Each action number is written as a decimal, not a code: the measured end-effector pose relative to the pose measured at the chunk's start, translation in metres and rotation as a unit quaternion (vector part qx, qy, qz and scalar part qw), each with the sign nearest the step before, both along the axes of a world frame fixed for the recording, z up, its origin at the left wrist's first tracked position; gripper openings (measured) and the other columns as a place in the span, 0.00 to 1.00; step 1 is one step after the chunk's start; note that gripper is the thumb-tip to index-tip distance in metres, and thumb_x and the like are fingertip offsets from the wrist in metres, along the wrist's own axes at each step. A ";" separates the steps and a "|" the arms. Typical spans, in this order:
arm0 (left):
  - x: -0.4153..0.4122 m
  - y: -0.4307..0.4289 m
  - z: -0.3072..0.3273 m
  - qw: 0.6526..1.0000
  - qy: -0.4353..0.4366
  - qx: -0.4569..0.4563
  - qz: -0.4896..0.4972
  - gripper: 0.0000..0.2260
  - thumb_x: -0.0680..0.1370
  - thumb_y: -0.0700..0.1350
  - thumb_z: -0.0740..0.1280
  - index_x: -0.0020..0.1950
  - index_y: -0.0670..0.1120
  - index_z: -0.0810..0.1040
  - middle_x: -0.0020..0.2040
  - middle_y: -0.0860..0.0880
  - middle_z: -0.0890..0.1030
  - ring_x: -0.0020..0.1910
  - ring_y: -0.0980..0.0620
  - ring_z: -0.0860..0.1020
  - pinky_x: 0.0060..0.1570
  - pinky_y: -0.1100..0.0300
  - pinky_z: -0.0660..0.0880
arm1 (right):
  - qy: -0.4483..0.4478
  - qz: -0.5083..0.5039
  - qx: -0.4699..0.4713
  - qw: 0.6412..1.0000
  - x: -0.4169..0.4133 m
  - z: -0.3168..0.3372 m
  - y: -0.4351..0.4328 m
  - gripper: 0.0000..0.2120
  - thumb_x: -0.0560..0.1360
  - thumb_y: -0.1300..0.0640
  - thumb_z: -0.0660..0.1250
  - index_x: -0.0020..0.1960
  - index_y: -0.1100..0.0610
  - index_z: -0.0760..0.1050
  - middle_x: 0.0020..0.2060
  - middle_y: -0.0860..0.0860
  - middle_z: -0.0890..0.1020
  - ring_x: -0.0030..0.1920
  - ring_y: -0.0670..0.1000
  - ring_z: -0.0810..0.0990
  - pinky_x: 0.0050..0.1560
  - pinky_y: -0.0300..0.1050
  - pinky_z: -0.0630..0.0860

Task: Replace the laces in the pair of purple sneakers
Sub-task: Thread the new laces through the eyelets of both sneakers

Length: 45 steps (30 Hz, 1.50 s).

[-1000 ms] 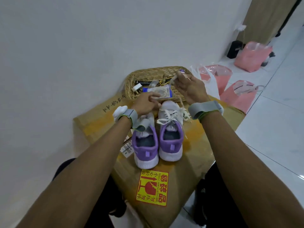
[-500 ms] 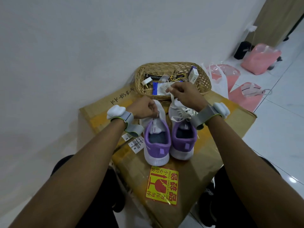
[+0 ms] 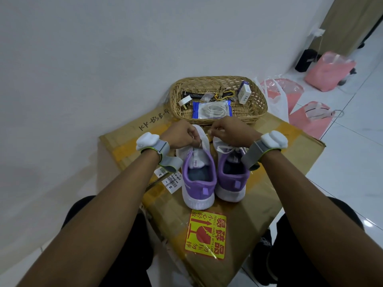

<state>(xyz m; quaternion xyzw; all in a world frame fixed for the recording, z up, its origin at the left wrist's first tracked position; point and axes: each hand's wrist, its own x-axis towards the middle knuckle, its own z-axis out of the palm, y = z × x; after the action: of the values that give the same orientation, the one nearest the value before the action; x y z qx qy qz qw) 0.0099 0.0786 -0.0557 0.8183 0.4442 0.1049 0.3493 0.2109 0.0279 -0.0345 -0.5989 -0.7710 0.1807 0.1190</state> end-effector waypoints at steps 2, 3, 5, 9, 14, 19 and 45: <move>0.000 0.001 0.000 1.000 0.004 -0.005 -0.001 0.05 0.69 0.44 0.79 0.38 0.51 0.85 0.36 0.50 0.83 0.37 0.55 0.76 0.43 0.56 0.76 | -0.034 0.011 0.006 0.999 -0.002 -0.002 0.001 0.10 0.79 0.52 0.65 0.47 0.56 0.84 0.40 0.48 0.79 0.40 0.48 0.74 0.41 0.41 0.64; 0.000 0.001 0.000 1.000 0.005 -0.006 0.001 0.04 0.69 0.44 0.79 0.38 0.51 0.86 0.37 0.49 0.84 0.37 0.55 0.77 0.43 0.56 0.76 | -0.042 0.010 0.006 0.999 -0.003 -0.003 0.002 0.10 0.78 0.53 0.66 0.47 0.55 0.84 0.40 0.48 0.79 0.40 0.48 0.74 0.42 0.41 0.64; 0.001 0.000 0.000 1.000 0.007 -0.003 0.002 0.03 0.69 0.44 0.79 0.39 0.49 0.86 0.39 0.47 0.85 0.37 0.54 0.77 0.43 0.55 0.77 | -0.046 0.000 0.004 0.999 -0.004 -0.007 0.003 0.09 0.78 0.53 0.66 0.46 0.55 0.84 0.42 0.49 0.82 0.40 0.49 0.74 0.41 0.41 0.64; 0.001 -0.001 0.000 1.000 0.004 -0.003 0.003 0.05 0.69 0.43 0.79 0.37 0.52 0.85 0.38 0.47 0.85 0.37 0.54 0.77 0.43 0.55 0.77 | -0.070 -0.013 0.015 0.997 -0.007 -0.013 0.004 0.09 0.76 0.50 0.67 0.48 0.53 0.83 0.47 0.53 0.84 0.46 0.56 0.80 0.41 0.43 0.65; 0.001 -0.003 0.000 1.000 0.006 0.006 0.008 0.04 0.69 0.44 0.79 0.40 0.49 0.86 0.40 0.47 0.85 0.39 0.53 0.79 0.44 0.55 0.78 | -0.076 -0.025 0.013 0.997 -0.008 -0.015 0.003 0.08 0.76 0.48 0.67 0.48 0.50 0.83 0.47 0.53 0.84 0.48 0.57 0.80 0.42 0.45 0.70; 0.004 -0.010 -0.006 0.997 0.002 0.057 0.046 0.04 0.67 0.48 0.80 0.37 0.52 0.86 0.38 0.53 0.83 0.42 0.52 0.80 0.41 0.55 0.78 | -0.092 -0.067 0.037 0.993 -0.017 -0.018 0.000 0.07 0.73 0.47 0.70 0.47 0.47 0.84 0.46 0.50 0.85 0.48 0.56 0.81 0.44 0.45 0.73; -0.012 -0.011 0.020 0.960 -0.162 -0.193 0.126 0.04 0.85 0.42 0.58 0.50 0.46 0.69 0.51 0.45 0.71 0.53 0.43 0.82 0.50 0.51 0.80 | 0.038 -0.062 -0.013 0.997 -0.021 -0.019 0.009 0.10 0.76 0.50 0.69 0.55 0.52 0.82 0.49 0.51 0.84 0.49 0.51 0.80 0.48 0.43 0.72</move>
<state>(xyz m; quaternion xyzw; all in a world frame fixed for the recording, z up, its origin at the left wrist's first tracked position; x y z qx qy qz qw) -0.0021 0.0675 -0.0356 0.6449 0.4927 0.1917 0.5519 0.1895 0.0368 -0.0534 -0.6399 -0.7248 0.2056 0.1511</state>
